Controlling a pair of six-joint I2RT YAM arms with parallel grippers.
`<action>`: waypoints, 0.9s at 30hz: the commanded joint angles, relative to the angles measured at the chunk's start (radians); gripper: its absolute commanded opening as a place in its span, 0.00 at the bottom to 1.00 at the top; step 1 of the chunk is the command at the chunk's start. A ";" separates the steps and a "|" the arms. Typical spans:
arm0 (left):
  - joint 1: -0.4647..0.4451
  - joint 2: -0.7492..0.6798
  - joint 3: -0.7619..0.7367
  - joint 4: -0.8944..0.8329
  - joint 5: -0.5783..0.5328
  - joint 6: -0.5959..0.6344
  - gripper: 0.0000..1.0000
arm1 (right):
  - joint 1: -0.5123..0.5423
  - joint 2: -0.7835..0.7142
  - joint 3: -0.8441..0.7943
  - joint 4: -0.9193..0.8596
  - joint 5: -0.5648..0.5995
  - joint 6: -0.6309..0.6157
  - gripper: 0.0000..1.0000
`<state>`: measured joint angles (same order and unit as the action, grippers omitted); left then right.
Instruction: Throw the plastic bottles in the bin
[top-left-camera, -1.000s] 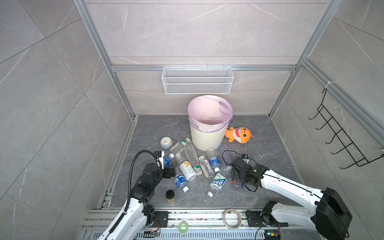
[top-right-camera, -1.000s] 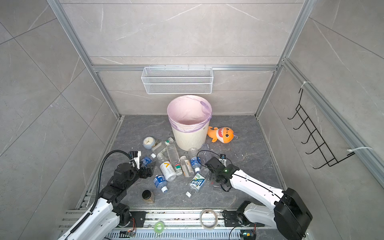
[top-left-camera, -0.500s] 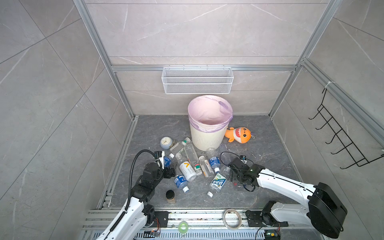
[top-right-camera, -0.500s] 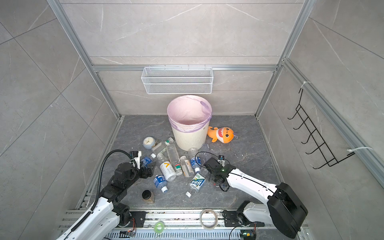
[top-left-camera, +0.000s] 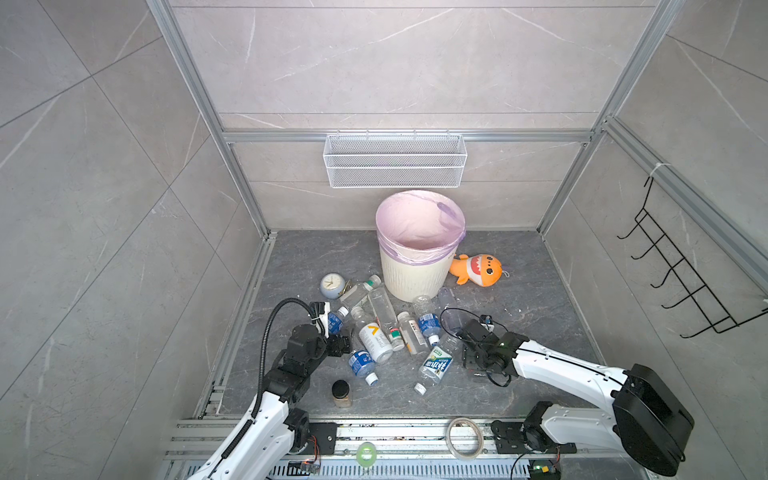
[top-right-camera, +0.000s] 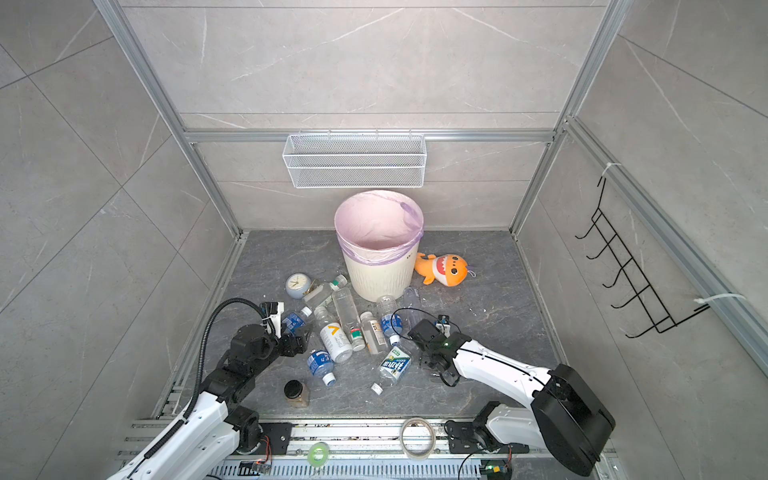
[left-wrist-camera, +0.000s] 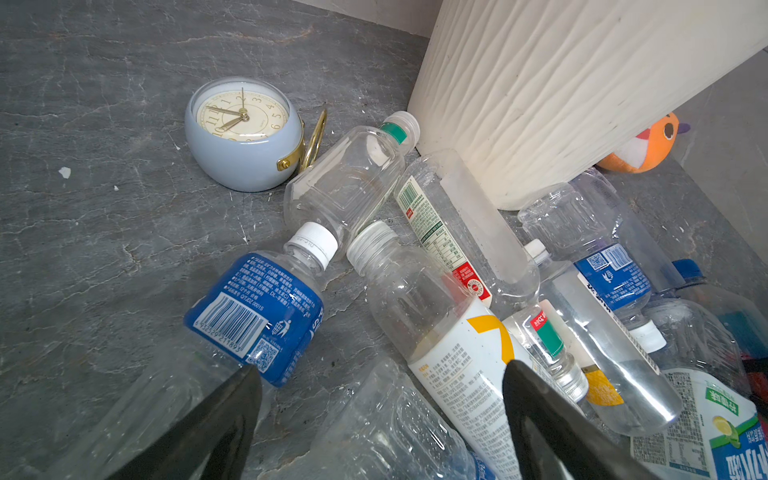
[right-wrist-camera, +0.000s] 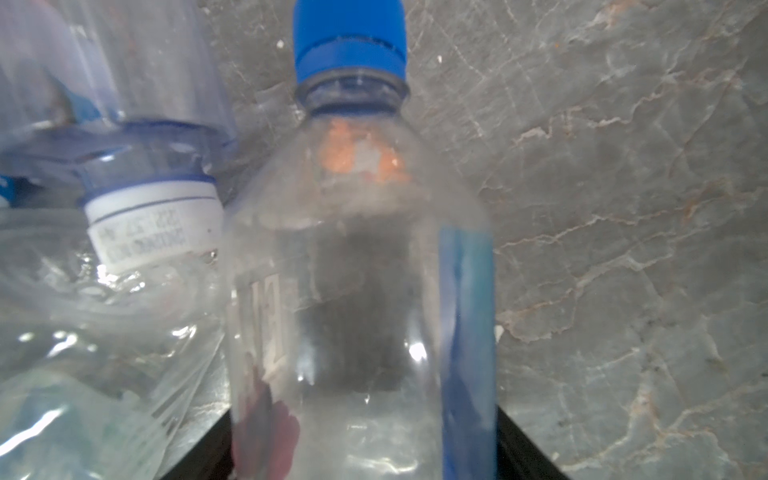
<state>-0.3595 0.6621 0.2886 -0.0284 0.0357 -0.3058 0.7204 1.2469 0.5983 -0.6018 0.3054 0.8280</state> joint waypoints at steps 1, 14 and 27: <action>-0.001 0.002 0.014 0.040 0.006 0.007 0.92 | 0.010 -0.032 -0.021 -0.006 0.001 0.011 0.66; -0.002 0.011 0.017 0.040 0.004 0.007 0.92 | 0.047 -0.152 -0.045 0.006 0.052 -0.003 0.58; -0.002 0.019 0.020 0.043 0.000 0.008 0.92 | 0.187 -0.302 -0.046 0.041 0.209 -0.049 0.57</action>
<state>-0.3595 0.6819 0.2886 -0.0216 0.0353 -0.3058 0.8780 0.9737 0.5606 -0.5800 0.4355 0.8078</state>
